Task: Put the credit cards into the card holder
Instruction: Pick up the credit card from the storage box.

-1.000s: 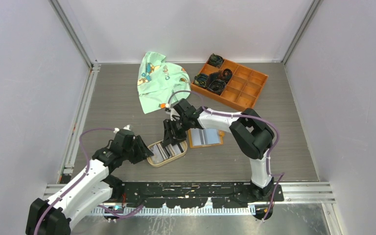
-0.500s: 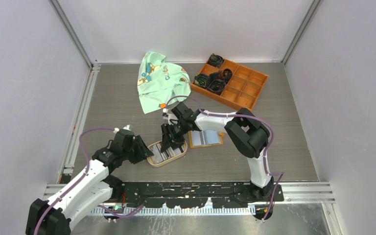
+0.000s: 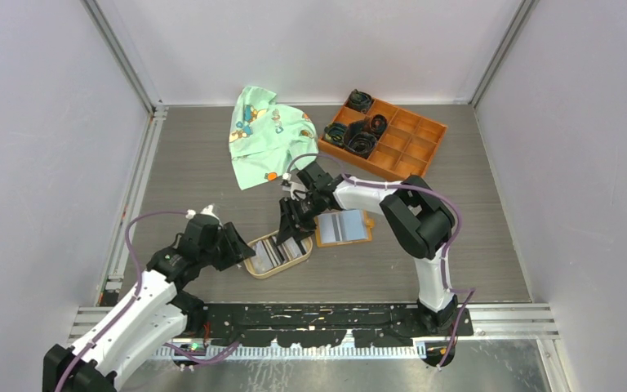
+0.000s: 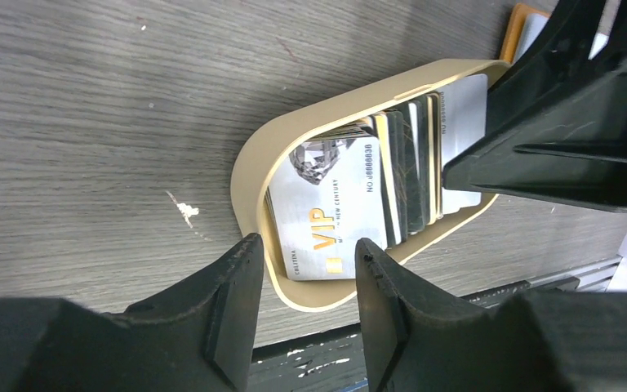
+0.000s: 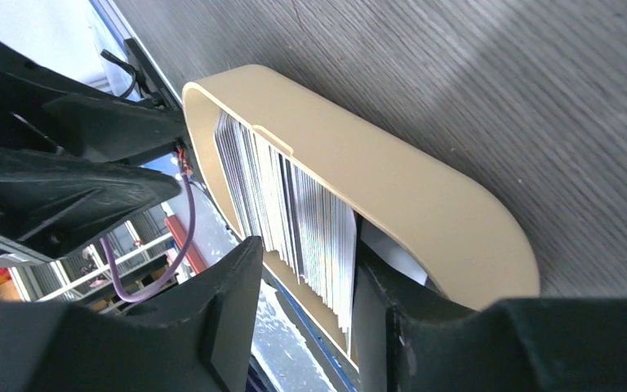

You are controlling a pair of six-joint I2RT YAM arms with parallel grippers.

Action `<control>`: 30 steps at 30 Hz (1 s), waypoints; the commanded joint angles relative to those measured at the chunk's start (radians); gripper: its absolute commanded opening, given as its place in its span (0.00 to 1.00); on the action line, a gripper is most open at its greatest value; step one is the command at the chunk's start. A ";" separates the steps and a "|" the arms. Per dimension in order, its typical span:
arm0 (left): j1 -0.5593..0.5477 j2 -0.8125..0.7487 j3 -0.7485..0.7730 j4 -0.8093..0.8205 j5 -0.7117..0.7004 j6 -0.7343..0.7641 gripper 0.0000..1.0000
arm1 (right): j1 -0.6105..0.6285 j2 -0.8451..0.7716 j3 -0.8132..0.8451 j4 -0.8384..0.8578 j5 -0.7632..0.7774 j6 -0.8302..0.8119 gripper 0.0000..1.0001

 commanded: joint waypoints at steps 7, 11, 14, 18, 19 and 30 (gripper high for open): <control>0.000 -0.043 0.121 -0.094 -0.048 0.071 0.47 | -0.035 -0.101 0.048 -0.084 0.040 -0.100 0.43; 0.000 -0.039 0.140 -0.108 -0.046 0.082 0.47 | -0.039 -0.102 0.054 -0.109 0.062 -0.122 0.41; 0.000 -0.039 0.147 -0.108 -0.041 0.084 0.47 | -0.045 -0.107 0.056 -0.119 0.070 -0.129 0.41; 0.000 -0.033 0.151 -0.100 -0.034 0.086 0.46 | -0.051 -0.103 0.062 -0.144 0.099 -0.150 0.38; 0.000 -0.031 0.152 -0.099 -0.032 0.086 0.46 | -0.052 -0.099 0.065 -0.153 0.103 -0.155 0.35; 0.000 -0.019 0.165 -0.071 0.003 0.093 0.46 | -0.063 -0.108 0.087 -0.217 0.199 -0.227 0.06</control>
